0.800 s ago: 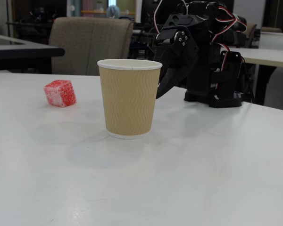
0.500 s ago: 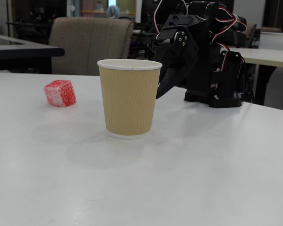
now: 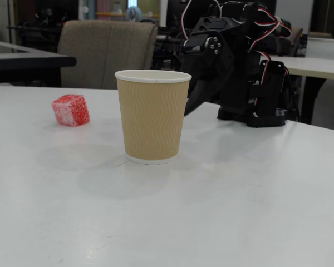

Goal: Grasp a red cube and put it in the cup.

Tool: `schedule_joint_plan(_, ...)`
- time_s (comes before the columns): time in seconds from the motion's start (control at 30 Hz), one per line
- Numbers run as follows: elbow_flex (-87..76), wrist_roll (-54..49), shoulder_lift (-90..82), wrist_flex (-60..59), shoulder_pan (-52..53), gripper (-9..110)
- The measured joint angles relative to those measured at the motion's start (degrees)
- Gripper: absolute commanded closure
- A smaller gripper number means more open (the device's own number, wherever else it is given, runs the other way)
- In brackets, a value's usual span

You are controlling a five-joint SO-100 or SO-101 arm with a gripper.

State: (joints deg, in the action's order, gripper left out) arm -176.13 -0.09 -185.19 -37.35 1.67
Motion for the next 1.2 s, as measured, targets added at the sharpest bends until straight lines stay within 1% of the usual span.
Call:
schedule_joint_plan(0.33,0.00,-0.26,0.00,0.00,10.11,101)
schedule_joint_plan(0.43,0.00,-3.87,0.00,0.00,14.59,101)
schedule_joint_plan(0.5,0.00,-8.61,0.00,0.00,16.87,101)
schedule_joint_plan(0.67,0.00,-27.95,0.00,-0.35,23.03,101)
schedule_joint_plan(0.83,0.00,-53.88,0.00,1.05,26.46,101)
schedule_joint_plan(0.97,0.00,-71.02,0.00,1.05,26.10,101)
schedule_joint_plan(1.07,0.00,-84.99,0.00,0.53,28.12,101)
schedule_joint_plan(1.1,0.00,-89.91,0.00,0.62,28.83,100)
schedule_joint_plan(1.13,0.00,-94.31,0.00,1.32,29.44,96)
schedule_joint_plan(1.2,0.00,-99.84,0.00,3.60,30.06,93)
